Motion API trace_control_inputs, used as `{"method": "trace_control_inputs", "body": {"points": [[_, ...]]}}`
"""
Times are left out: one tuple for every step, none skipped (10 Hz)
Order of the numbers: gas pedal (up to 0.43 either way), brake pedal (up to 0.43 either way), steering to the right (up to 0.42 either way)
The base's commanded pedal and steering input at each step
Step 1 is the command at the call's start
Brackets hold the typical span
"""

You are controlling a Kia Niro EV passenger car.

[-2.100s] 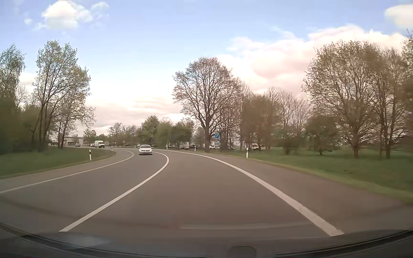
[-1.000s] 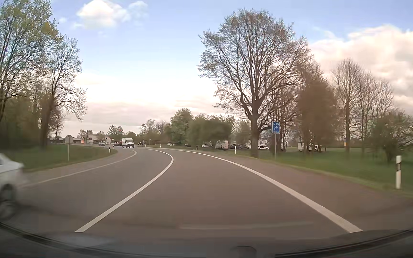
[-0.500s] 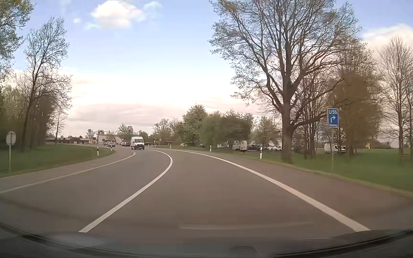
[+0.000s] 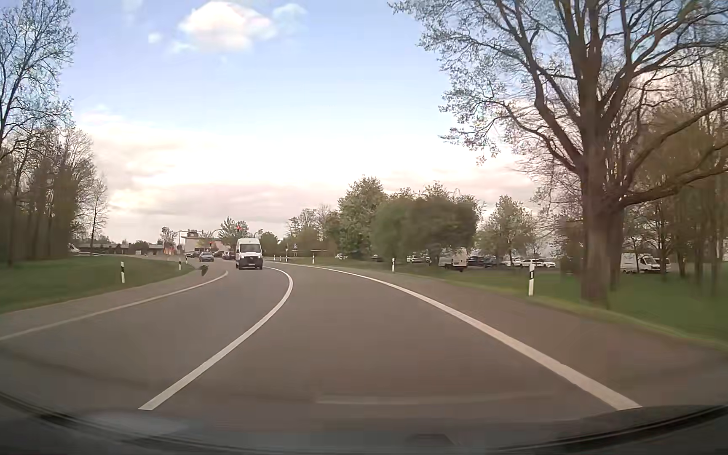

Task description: Follow the waypoints while adhering to traffic rules and regulations

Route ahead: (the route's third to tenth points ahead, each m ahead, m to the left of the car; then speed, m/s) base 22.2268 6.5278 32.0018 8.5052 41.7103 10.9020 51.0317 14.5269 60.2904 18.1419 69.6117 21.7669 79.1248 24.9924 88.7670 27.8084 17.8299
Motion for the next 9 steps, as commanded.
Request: {"method": "trace_control_inputs", "body": {"points": [[0.000,0.146,-0.029],[0.000,0.195,-0.034],[0.000,0.238,-0.037],[0.000,0.238,-0.036],[0.000,0.213,-0.033],[0.000,0.189,-0.033],[0.000,0.165,-0.036],[0.000,0.140,-0.040],[0.000,0.128,-0.043]]}}
